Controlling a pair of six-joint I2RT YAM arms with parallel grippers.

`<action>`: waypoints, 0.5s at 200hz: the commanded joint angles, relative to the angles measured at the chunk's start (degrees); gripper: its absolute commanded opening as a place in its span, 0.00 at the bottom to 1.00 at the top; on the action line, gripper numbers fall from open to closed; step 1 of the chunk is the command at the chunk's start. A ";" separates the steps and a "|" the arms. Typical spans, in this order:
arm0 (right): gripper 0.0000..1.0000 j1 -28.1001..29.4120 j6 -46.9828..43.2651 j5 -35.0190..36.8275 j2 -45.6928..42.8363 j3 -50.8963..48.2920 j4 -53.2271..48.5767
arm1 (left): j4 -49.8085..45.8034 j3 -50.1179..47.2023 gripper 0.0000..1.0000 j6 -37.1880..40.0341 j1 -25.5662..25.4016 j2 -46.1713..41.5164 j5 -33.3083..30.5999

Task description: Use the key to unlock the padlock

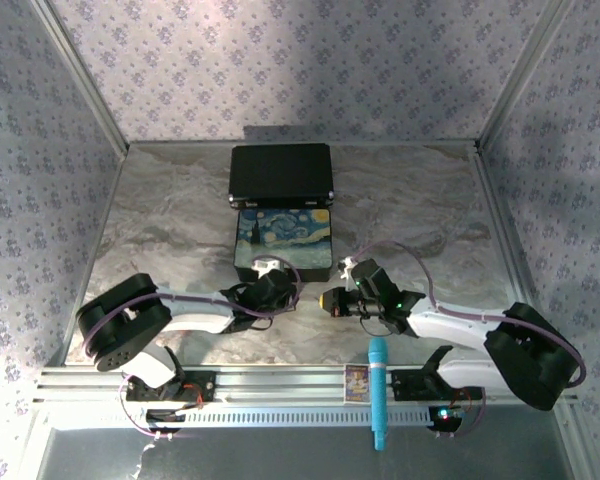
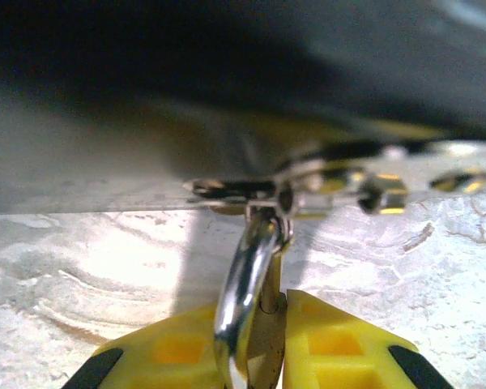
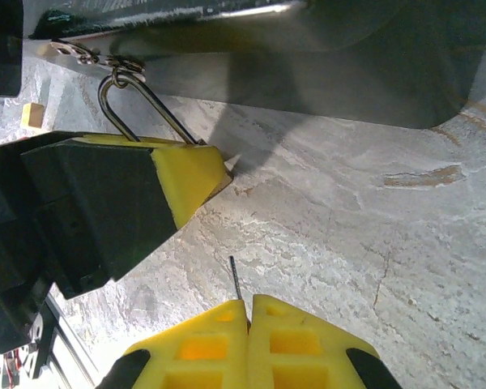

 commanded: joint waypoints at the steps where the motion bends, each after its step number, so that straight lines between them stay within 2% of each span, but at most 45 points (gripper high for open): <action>1: 0.00 -0.31 0.57 -2.07 1.08 -0.68 3.96 | 0.58 -2.16 0.02 -1.20 0.72 -1.69 5.28; 28: 0.00 -1.75 0.52 -6.92 2.29 -1.43 7.54 | 3.48 -4.16 0.00 -3.50 2.76 -4.21 10.23; 61: 0.00 -4.40 3.74 -13.99 4.84 -4.60 16.85 | 8.51 -5.90 0.00 -6.90 5.33 -5.50 16.82; 100: 0.00 -4.78 4.51 -15.76 5.44 -5.55 17.69 | 10.77 -5.72 0.00 -9.20 5.87 -5.32 19.32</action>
